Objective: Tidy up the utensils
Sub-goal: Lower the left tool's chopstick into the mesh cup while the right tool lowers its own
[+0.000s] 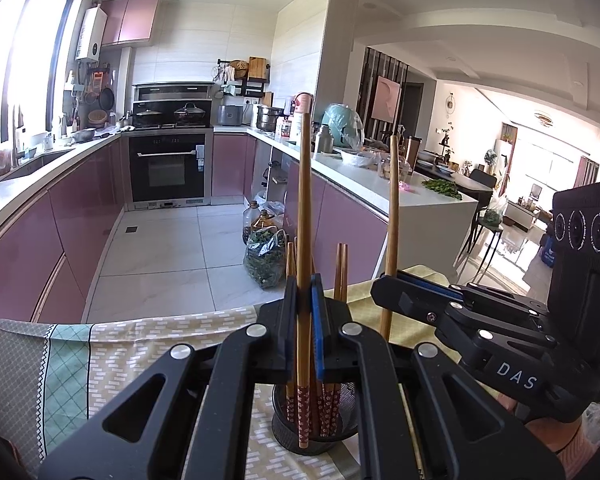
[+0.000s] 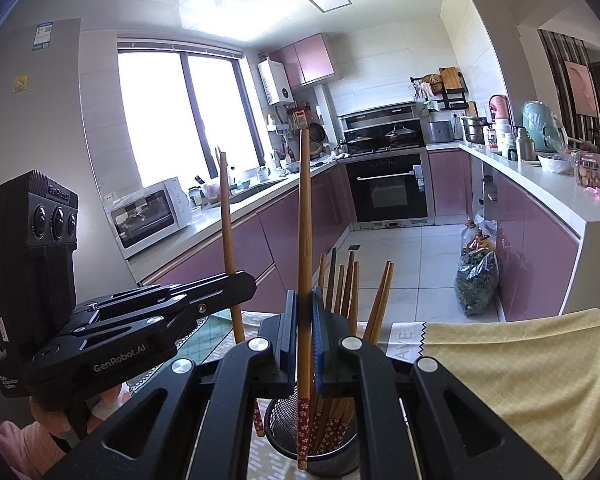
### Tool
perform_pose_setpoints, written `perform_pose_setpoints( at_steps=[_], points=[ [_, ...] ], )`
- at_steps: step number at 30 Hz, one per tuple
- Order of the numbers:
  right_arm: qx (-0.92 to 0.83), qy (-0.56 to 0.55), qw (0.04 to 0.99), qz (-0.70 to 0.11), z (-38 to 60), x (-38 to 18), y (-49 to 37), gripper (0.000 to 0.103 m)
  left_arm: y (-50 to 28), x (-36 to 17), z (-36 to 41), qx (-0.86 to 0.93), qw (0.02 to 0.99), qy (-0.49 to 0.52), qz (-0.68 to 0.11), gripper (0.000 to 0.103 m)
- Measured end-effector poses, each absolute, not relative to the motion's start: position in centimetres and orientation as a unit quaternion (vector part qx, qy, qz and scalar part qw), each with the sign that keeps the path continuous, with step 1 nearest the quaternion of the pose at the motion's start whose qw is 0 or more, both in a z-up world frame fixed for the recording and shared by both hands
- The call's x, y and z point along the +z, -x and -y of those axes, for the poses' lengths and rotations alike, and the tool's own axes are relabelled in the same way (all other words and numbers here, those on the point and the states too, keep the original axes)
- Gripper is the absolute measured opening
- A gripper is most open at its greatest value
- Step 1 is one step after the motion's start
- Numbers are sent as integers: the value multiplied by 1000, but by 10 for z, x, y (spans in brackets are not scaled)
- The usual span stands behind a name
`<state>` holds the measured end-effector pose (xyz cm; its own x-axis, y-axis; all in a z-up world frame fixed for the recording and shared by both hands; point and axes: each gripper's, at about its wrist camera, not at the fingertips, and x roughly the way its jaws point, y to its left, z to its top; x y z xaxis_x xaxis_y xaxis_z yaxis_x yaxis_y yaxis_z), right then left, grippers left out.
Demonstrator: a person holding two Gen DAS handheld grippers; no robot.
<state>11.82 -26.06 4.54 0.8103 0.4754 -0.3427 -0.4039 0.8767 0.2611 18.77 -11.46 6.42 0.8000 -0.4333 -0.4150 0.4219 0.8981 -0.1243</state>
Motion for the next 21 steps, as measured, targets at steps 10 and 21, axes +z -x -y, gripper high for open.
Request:
perform_pose_setpoints(
  at_steps=[10,21],
  points=[
    [230,-92,947,-204,261,43,-127,6,-192,64,115,-226,948,17,-224,7],
    [231,-96,948,-197,261,44,-131,6,-192,69,111,-232,948,24,-216,7]
  ],
)
